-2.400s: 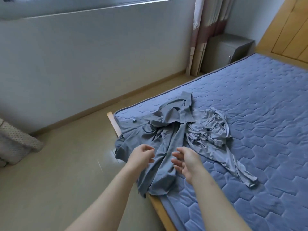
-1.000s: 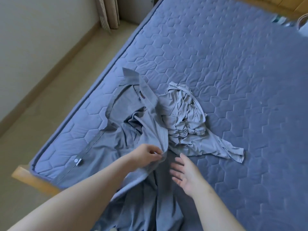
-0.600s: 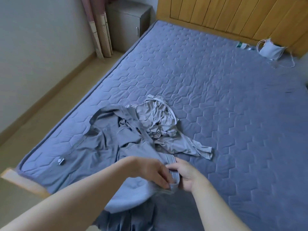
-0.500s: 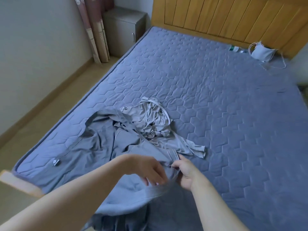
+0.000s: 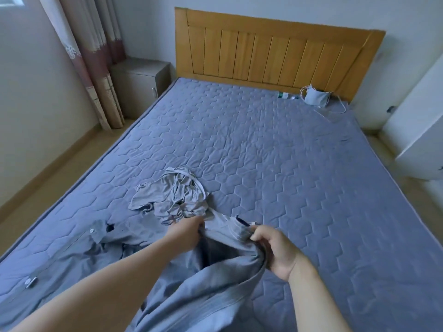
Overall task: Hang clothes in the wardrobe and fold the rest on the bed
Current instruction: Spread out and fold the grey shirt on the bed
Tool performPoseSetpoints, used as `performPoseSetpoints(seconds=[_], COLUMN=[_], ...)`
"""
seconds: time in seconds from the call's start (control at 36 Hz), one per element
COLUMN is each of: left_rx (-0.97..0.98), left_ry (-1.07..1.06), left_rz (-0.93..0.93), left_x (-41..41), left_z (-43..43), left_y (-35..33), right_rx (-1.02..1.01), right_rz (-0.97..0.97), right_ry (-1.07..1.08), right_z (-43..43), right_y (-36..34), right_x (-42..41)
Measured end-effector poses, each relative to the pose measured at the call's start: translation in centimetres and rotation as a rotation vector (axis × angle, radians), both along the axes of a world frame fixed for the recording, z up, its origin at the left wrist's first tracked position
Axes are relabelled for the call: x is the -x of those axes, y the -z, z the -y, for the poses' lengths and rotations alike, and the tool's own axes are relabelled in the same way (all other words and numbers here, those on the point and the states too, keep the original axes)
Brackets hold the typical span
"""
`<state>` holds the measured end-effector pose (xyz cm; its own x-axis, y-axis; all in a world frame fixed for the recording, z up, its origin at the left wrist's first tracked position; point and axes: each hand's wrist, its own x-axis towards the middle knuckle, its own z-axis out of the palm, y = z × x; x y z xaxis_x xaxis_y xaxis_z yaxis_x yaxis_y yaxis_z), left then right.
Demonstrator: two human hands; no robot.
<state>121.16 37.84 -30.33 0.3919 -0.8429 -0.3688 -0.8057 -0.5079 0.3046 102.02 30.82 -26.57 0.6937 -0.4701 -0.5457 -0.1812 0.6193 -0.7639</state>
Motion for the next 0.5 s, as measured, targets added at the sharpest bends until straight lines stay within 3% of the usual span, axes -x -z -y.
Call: performPoseSetpoints(seconds=[0.11,0.25,0.39,0.5], left_rx=[0.224,0.4,0.395,0.264], left_ry=[-0.148,-0.017,0.131,0.176], left_rz=[-0.074,-0.037,-0.023,-0.141], left_x=[1.2,3.4,3.2,2.1], left_z=[0.4,0.9,0.3,-0.5], left_y=[-1.4,-5.2,-6.5,-6.5], right_rx=[-0.047,-0.205,-0.2,-0.009], right_rz=[-0.065,-0.029,0.152,0.104], right_ry=[0.005,0.231,0.35,0.374], right_z=[-0.5,-1.8,-2.0,-1.4], right_y=[0.4,0.5,0.2,-0.1], right_x=[0.6,-0.6,-2.0,-3.3])
